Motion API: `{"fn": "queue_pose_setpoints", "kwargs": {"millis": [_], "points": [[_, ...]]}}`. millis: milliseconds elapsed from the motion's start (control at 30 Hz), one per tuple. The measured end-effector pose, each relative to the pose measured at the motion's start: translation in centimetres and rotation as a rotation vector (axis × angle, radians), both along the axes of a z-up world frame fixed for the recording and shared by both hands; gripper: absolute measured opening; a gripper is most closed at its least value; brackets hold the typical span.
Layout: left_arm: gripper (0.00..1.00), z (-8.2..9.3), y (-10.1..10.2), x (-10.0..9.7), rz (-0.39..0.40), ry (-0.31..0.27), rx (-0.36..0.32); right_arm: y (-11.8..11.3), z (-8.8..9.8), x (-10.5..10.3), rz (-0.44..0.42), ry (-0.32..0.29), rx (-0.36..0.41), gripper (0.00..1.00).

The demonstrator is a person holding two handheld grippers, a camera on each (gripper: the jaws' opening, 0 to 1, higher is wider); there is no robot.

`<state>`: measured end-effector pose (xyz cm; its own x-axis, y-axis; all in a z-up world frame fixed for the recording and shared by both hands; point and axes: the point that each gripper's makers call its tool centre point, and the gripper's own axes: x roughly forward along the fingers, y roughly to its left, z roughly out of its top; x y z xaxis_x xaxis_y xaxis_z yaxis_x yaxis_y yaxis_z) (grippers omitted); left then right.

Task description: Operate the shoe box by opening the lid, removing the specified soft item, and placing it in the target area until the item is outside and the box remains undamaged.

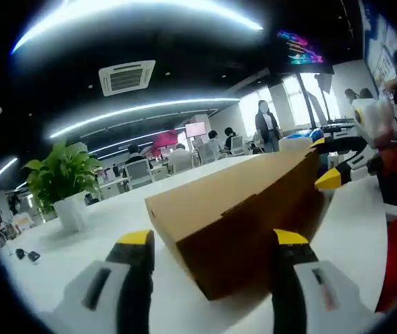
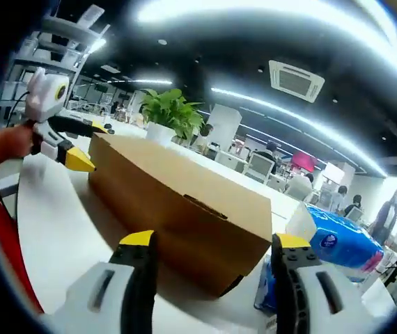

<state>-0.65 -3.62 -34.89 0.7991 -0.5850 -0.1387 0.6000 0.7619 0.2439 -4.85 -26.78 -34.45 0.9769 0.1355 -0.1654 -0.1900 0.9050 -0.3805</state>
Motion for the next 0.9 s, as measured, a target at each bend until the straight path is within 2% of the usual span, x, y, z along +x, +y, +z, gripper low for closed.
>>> {"fn": "queue_pose_setpoints", "kwargs": {"millis": [33,100,300,400,500,633,767,900], "points": [[0.66,-0.1,0.1,0.0,0.005,-0.002,0.003,-0.1,0.0,0.0,-0.004,0.002,0.026,0.66],[0.62,-0.4,0.0,0.2,0.008,-0.004,-0.002,1.0,-0.3,0.0,0.051,0.031,0.113,0.63],[0.55,-0.9,0.2,0.3,0.041,-0.016,0.021,0.6,-0.2,-0.1,0.023,0.018,0.115,0.61],[0.55,-1.3,0.3,0.2,0.057,-0.048,0.102,0.6,-0.1,-0.5,0.02,0.019,0.12,0.6],[0.55,-1.2,0.0,-0.6,0.044,-0.042,0.08,0.3,-0.1,-1.0,0.023,0.024,0.107,0.6],[0.55,-1.2,-0.2,-1.4,0.031,-0.041,0.098,0.1,-0.3,-1.7,0.026,0.026,0.084,0.6],[0.53,-0.8,-0.3,-2.2,0.027,-0.018,0.06,-0.3,-0.3,-2.1,0.018,0.031,0.073,0.61],[0.5,-0.7,-0.4,-2.8,0.021,-0.021,0.078,-0.6,-0.4,-2.5,0.009,0.038,0.068,0.61]]}}
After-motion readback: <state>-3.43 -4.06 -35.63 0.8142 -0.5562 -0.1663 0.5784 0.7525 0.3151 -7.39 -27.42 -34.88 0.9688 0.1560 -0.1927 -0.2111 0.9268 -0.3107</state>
